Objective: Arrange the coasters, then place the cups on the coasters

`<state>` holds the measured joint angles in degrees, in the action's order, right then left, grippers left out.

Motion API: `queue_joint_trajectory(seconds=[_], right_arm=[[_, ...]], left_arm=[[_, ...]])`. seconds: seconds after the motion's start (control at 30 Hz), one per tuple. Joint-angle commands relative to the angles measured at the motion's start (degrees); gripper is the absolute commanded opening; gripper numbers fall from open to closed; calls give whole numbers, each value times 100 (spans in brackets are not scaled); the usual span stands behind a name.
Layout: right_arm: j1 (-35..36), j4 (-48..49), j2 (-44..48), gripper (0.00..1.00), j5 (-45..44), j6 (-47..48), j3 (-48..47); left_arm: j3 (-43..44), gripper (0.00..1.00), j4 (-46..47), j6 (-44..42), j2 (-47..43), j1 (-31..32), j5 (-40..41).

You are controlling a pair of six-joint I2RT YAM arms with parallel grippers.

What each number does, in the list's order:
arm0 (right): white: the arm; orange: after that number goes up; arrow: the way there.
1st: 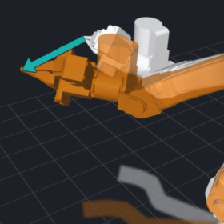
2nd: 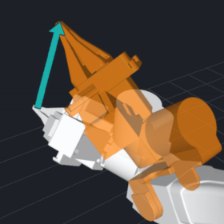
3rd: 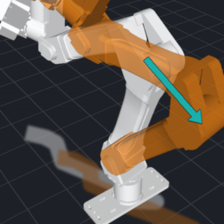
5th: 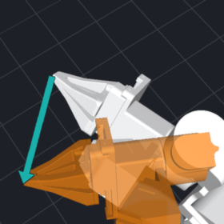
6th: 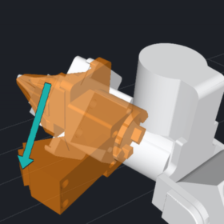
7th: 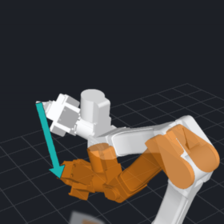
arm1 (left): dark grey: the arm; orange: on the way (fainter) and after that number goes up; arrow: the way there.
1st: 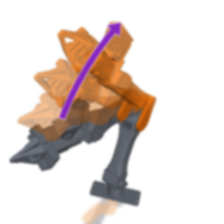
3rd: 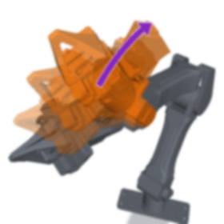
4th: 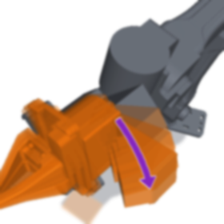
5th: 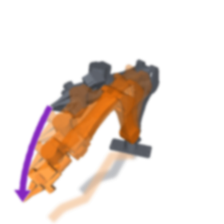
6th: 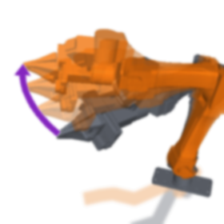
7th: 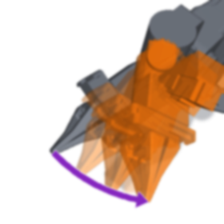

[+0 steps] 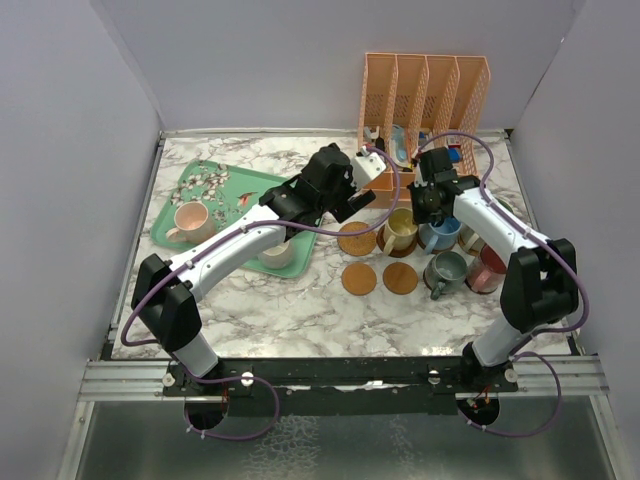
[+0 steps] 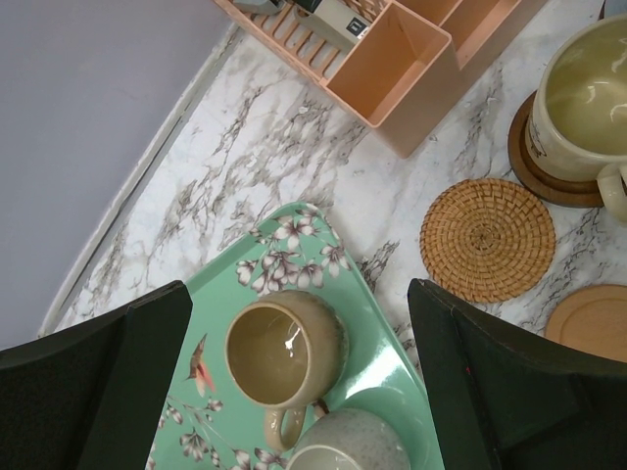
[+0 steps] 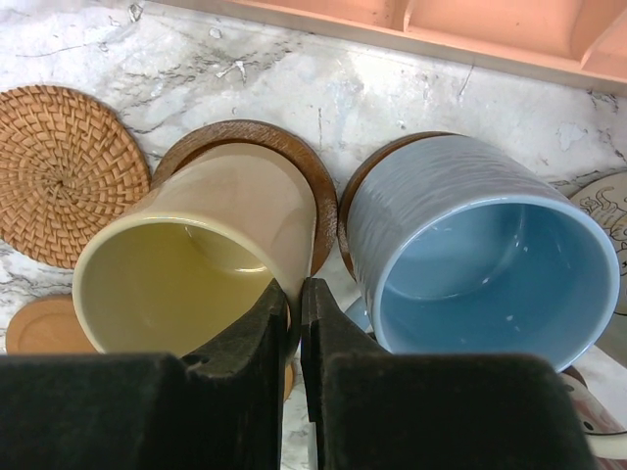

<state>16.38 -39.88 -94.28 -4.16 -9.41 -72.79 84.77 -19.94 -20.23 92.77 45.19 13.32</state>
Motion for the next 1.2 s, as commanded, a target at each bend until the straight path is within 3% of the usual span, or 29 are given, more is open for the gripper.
queue_joint_trajectory(seconds=[0.0, 0.53, 1.17], right_arm=[[-30, 141, -45, 10, 229, -122, -340], [-52, 155, -79, 10, 222, -122, -281], [-65, 209, -123, 22, 250, -49, -224]], left_arm=[[-31, 97, 53, -7, -251, -36, -57], [-22, 97, 39, 0, -235, -50, -84], [-64, 97, 35, 7, -268, -78, -110]])
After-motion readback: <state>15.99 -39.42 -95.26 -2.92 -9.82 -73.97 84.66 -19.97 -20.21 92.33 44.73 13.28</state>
